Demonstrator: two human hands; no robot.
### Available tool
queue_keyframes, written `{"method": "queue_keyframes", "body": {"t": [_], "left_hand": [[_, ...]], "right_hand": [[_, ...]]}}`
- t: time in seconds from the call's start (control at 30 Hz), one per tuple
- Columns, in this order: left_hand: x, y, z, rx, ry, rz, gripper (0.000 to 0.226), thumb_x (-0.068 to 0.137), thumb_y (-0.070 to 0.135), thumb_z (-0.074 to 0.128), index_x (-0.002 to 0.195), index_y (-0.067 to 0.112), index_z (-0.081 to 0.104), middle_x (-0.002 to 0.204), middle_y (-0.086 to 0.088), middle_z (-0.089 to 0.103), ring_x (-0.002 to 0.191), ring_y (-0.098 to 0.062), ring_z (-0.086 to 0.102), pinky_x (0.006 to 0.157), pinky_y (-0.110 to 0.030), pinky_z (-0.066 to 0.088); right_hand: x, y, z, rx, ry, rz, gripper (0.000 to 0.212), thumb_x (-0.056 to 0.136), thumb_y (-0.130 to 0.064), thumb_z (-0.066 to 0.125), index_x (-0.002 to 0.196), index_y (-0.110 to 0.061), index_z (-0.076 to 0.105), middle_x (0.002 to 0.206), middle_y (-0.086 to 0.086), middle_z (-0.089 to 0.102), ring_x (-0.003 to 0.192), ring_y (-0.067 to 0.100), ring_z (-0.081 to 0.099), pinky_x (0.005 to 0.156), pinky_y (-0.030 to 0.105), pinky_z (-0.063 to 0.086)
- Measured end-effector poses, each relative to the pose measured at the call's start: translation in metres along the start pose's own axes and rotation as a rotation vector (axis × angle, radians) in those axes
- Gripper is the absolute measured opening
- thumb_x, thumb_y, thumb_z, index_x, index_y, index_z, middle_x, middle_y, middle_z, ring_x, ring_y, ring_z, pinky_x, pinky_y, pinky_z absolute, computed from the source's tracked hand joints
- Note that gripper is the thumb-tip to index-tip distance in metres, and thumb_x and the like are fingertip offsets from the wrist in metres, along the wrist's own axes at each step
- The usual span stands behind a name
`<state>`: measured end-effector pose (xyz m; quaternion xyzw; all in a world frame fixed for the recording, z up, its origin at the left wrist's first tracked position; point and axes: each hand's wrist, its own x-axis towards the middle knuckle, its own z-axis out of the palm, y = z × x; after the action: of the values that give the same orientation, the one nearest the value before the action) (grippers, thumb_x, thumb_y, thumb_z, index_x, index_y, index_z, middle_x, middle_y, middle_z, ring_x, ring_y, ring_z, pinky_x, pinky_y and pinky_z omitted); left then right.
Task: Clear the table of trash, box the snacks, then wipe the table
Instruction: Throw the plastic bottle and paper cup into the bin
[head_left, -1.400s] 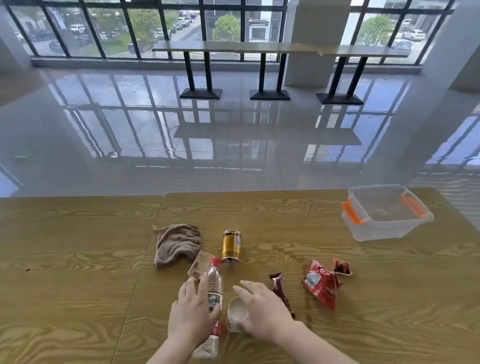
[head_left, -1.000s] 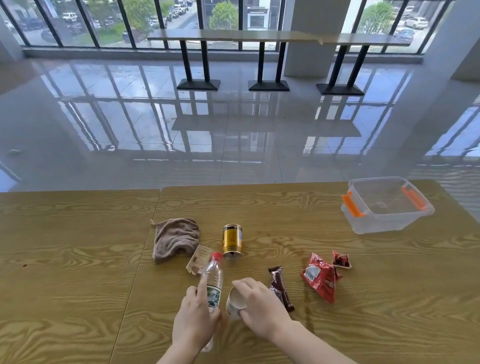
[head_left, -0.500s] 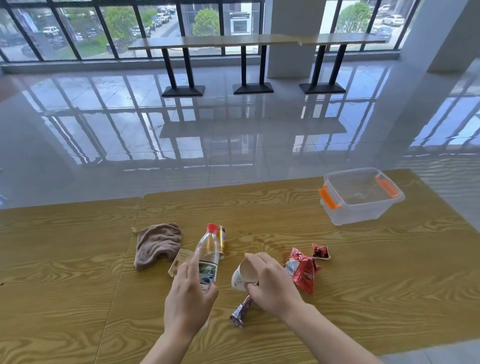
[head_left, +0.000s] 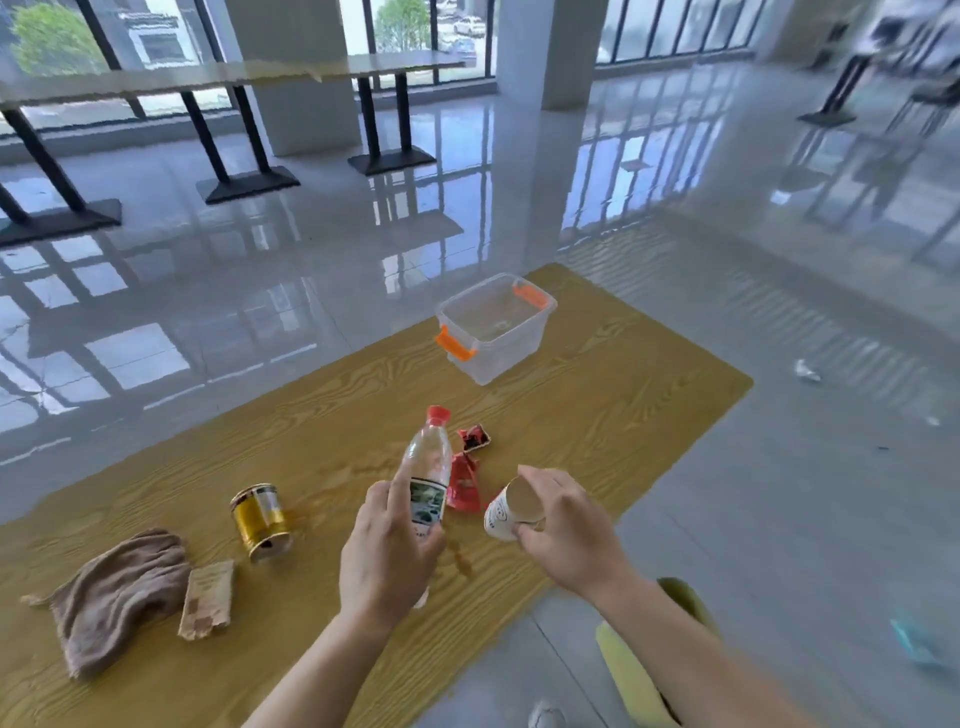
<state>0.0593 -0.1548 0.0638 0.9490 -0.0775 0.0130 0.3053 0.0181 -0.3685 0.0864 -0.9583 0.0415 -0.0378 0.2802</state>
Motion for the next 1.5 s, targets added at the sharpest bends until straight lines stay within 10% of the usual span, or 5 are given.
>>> {"method": "queue_keyframes", "body": {"t": [0.37, 0.73, 1.17, 1.5], "left_hand": [[-0.006, 0.147, 0.116, -0.058, -0.153, 0.261, 0.08, 0.082, 0.04, 0.067, 0.148, 0.035, 0.022, 0.127, 0.003, 0.05, 0.105, -0.019, 0.056, 0.071, -0.036, 0.054], [-0.04, 0.258, 0.305, -0.021, -0.389, 0.254, 0.076, 0.086, 0.042, 0.069, 0.149, 0.032, 0.027, 0.13, 0.005, 0.055, 0.11, -0.014, 0.057, 0.076, -0.018, 0.047], [-0.056, 0.183, 0.513, 0.132, -0.772, -0.042, 0.073, 0.081, 0.044, 0.063, 0.147, 0.034, 0.033, 0.106, 0.005, 0.044, 0.079, -0.012, 0.053, 0.055, -0.018, 0.041], [-0.04, 0.12, 0.669, 0.363, -0.874, -0.061, 0.059, 0.09, 0.039, 0.058, 0.144, 0.028, 0.039, 0.118, -0.003, 0.052, 0.09, -0.02, 0.06, 0.074, -0.035, 0.06]], "right_hand": [[-0.072, 0.162, -0.081, 0.011, 0.189, 0.372, 0.062, 0.078, -0.035, 0.077, 0.133, -0.019, 0.054, 0.122, 0.002, 0.062, 0.11, 0.022, 0.06, 0.087, 0.029, 0.047], [-0.105, 0.373, -0.068, 0.054, -0.184, 0.674, 0.066, 0.086, -0.032, 0.062, 0.146, -0.019, 0.038, 0.144, 0.007, 0.045, 0.126, 0.028, 0.048, 0.1, 0.033, 0.04], [-0.119, 0.515, 0.074, 0.168, -0.232, 0.889, 0.055, 0.083, -0.026, 0.063, 0.135, -0.018, 0.049, 0.131, 0.009, 0.052, 0.115, 0.032, 0.055, 0.091, 0.034, 0.043], [-0.124, 0.597, 0.216, 0.105, -0.34, 0.828, 0.053, 0.088, -0.027, 0.062, 0.137, -0.02, 0.042, 0.134, 0.003, 0.048, 0.115, 0.028, 0.052, 0.093, 0.037, 0.045]]}}
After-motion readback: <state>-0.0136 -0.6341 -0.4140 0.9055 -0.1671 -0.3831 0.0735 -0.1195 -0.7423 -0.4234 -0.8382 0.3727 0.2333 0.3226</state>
